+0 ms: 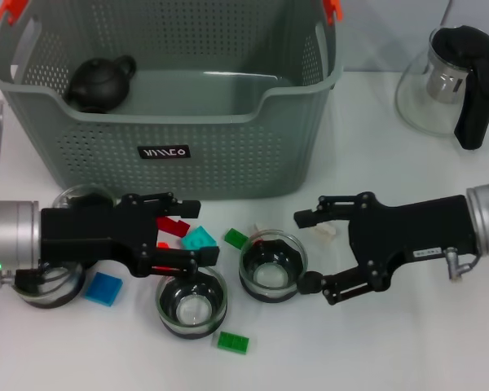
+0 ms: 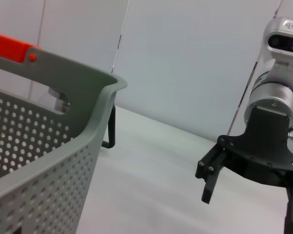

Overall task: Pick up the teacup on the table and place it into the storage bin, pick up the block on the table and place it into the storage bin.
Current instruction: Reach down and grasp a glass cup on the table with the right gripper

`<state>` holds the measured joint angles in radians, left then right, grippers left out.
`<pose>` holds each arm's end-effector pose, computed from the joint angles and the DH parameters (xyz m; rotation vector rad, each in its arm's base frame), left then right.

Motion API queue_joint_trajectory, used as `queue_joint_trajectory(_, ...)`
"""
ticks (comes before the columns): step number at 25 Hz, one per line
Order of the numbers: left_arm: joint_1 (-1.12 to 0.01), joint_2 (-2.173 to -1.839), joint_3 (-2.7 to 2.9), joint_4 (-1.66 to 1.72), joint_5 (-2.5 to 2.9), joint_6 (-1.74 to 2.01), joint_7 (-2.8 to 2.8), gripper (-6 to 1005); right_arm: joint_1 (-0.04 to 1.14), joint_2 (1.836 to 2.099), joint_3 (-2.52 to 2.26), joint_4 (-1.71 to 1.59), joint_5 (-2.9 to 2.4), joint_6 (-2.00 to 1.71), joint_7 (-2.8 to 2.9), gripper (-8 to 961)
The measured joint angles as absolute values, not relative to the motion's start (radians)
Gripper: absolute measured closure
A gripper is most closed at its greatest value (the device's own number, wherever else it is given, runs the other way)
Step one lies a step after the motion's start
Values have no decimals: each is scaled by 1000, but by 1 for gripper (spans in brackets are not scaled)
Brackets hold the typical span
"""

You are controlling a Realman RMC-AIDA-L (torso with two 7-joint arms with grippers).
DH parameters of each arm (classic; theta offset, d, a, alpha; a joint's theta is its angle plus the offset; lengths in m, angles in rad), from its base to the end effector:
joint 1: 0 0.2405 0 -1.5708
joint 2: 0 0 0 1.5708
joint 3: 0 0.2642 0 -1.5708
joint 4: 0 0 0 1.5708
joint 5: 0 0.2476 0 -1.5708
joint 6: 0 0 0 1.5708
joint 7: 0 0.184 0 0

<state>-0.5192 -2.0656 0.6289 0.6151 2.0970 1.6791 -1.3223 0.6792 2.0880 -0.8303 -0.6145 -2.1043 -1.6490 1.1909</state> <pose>-0.2850 0.3484 -0.0402 -2.8368 -0.6094 -0.7146 0.2203 0.3700 -0.0781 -3.0806 0.1063 0.5736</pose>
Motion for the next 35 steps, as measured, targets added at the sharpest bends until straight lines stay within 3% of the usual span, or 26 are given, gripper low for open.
queue_joint_trajectory(9,-513,-2036,622,615,2094,1684,-1322,123,745,2095,-951,-693,-2164,-1631,1397,9)
queue_joint_trajectory(35,-512,-2044,590,629,2086,1692,-1305,123,921,2105,-1385,-727,-2244,-1444,1714,9)
